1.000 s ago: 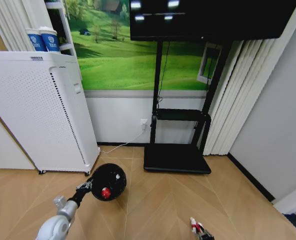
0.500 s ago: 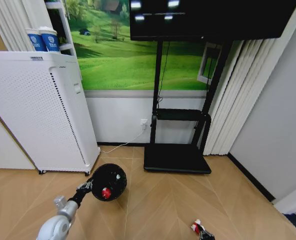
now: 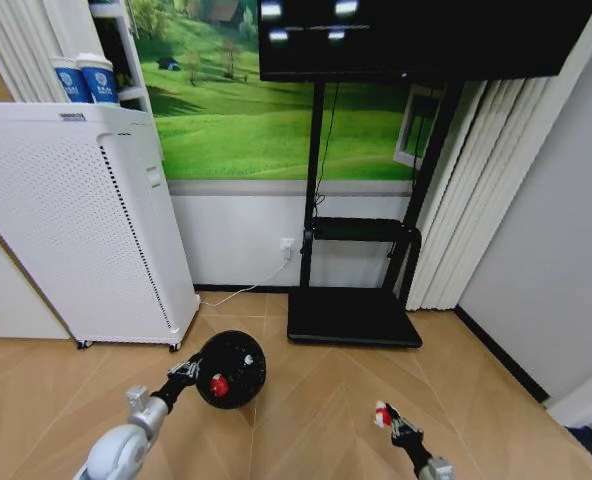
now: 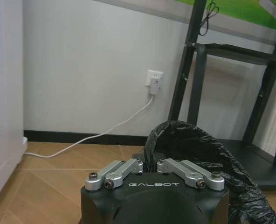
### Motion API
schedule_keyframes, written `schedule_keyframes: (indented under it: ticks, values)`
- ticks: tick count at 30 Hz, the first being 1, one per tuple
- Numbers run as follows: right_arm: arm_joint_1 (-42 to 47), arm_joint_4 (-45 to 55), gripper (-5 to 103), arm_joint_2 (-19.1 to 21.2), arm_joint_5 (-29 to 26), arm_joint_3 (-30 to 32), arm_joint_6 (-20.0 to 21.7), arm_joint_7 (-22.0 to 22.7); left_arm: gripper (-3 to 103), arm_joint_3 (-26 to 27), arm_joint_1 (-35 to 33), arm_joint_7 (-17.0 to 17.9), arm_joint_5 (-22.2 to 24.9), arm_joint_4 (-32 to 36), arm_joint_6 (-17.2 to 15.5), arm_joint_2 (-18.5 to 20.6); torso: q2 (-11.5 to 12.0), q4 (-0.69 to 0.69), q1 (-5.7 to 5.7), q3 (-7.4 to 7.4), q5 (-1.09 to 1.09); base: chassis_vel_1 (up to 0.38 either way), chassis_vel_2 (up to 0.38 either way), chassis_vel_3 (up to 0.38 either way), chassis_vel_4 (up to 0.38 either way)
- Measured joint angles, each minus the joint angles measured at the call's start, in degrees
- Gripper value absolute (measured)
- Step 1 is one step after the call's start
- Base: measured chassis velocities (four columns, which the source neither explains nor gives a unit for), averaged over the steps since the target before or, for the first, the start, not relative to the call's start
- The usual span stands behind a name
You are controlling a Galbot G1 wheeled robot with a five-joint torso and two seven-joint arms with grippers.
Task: Pick up the trash bin and place the garbage on the floor into it.
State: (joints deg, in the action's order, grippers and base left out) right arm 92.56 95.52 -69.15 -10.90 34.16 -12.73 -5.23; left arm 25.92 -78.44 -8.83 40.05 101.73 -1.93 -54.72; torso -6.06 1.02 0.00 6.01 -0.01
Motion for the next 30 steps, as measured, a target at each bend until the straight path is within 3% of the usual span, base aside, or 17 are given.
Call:
schedule_keyframes:
  ticks: [2,4,6,13,19,24,30]
  values:
    - [0.9,3.3,0,0.1,-0.6,0.1,0.7,0.2,7,-0.8,0.6,0.1,0.0,0.0,-0.2,0.1,0.0,0.0,0.0,0.0,-0.01,0.0,0.0,0.0,0.0]
    - [3.9,13.7,0,1.3,-1.8,-0.7,3.3,0.2,7,-5.2,2.4,-0.3,0.0,-0.6,-0.4,2.4,0.0,0.01,0.0,0.0,-0.01,0.0,0.0,0.0,0.0]
    - [4.4,15.7,0,1.6,-1.7,-1.1,3.7,0.2,7,-6.6,3.2,-1.0,-0.2,-0.7,-0.5,3.4,0.0,0.0,0.0,0.0,0.01,0.0,0.0,0.0,0.0]
    - [9.5,30.1,0,0.8,0.4,-4.7,6.8,1.0,7,-18.7,12.2,-6.2,-5.9,-1.5,0.7,7.6,0.0,0.02,0.0,0.0,0.0,0.0,0.0,0.0,0.0]
    - [13.4,32.1,0,-1.0,3.1,-6.8,7.1,0.1,7,-25.2,16.7,-11.2,-4.9,-1.7,3.3,8.0,0.0,0.02,0.0,0.0,0.0,0.0,0.0,0.0,0.0]
    - [14.3,29.5,0,-2.1,5.4,-9.3,6.0,-0.7,7,-28.4,18.4,-15.1,-0.1,1.1,1.2,6.4,0.0,0.03,0.0,0.0,0.02,0.0,0.0,0.0,0.0]
    - [12.8,28.4,0,-1.9,5.5,-10.5,7.1,-1.8,7,-27.4,16.2,-14.7,3.7,4.0,-0.7,5.3,0.0,0.0,0.0,0.0,0.02,0.0,0.0,0.0,0.0]
